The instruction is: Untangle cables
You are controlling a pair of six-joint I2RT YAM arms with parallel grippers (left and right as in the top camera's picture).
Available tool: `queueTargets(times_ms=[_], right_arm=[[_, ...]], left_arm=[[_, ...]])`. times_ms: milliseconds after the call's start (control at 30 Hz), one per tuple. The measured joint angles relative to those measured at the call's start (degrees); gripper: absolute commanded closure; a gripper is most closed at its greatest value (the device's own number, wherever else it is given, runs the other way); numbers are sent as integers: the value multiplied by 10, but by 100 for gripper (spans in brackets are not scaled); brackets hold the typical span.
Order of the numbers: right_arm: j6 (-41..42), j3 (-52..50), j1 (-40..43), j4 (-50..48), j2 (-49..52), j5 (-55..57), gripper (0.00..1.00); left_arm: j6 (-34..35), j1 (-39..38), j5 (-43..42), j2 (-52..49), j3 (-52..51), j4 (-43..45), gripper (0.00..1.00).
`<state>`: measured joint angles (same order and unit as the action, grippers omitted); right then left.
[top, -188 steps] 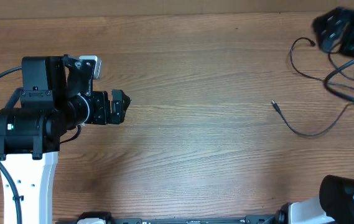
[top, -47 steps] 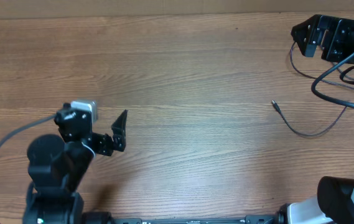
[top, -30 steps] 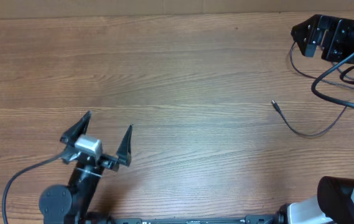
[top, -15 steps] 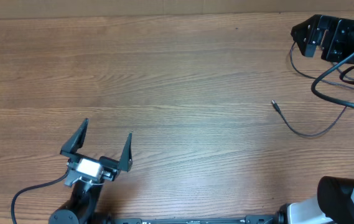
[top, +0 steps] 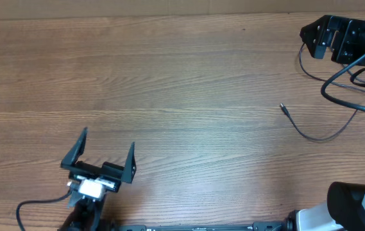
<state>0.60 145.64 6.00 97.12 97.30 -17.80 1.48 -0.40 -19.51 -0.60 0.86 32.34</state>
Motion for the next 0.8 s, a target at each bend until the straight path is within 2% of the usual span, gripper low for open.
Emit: queueTargets(times_ms=[233, 267, 800], right_arm=[[0, 0, 0, 0, 0, 0, 0], [0, 0, 0, 0, 0, 0, 0], [0, 0, 0, 0, 0, 0, 0]], left_arm=[[0, 0, 22, 0, -3, -269, 0], [-1, 0, 26, 0, -4, -332, 0], [0, 0, 37, 0, -4, -352, 0]])
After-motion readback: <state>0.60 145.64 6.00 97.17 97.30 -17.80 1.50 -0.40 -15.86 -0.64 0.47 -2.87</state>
